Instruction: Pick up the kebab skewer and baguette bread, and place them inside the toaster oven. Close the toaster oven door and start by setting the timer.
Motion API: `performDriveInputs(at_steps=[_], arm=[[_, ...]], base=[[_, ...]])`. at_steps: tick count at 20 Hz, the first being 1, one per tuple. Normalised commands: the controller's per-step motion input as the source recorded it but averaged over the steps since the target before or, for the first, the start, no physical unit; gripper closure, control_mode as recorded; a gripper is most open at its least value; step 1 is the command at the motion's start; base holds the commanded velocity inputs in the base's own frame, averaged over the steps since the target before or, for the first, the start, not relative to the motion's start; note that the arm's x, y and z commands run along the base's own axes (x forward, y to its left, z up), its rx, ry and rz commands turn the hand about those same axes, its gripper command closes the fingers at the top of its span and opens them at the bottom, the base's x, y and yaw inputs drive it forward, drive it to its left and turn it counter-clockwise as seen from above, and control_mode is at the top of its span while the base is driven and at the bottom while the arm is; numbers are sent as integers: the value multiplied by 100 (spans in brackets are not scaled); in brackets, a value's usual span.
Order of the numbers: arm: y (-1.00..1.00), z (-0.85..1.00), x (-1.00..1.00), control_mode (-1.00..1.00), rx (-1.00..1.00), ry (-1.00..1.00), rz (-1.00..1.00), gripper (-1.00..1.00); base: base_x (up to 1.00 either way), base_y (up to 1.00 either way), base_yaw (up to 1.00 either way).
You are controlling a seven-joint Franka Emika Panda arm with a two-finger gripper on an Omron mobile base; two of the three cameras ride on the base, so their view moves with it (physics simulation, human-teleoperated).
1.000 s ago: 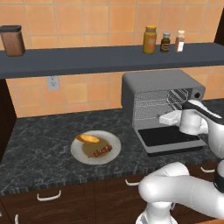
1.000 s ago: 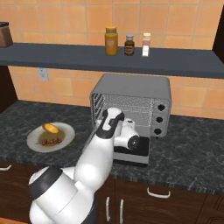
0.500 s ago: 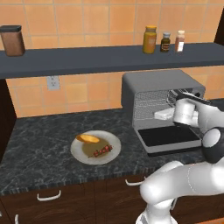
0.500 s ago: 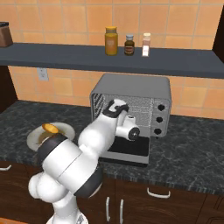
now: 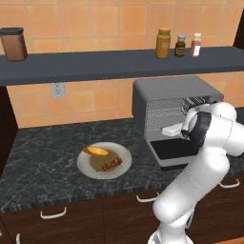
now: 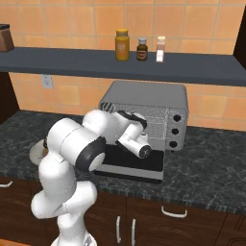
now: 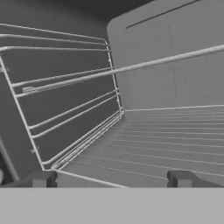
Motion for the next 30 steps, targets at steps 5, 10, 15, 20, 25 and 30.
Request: performDriveInputs(at_steps=[5,10,15,20,25,30], arm=[[-1,-15,34,-100,0,0,0,-100],[0,0,35,-100,0,-1,0,-100],[-5,8,-2,-100,0,-1,0,-100],[-17,35,-10,-100,0,0,0,-100],[-6,14,11,-100,0,0,0,-100],[10,-55,24,-100,0,5,-1,-100]], base=[[0,0,0],[0,0,0],[0,0,0],[0,0,0],[0,0,0],[0,0,0]])
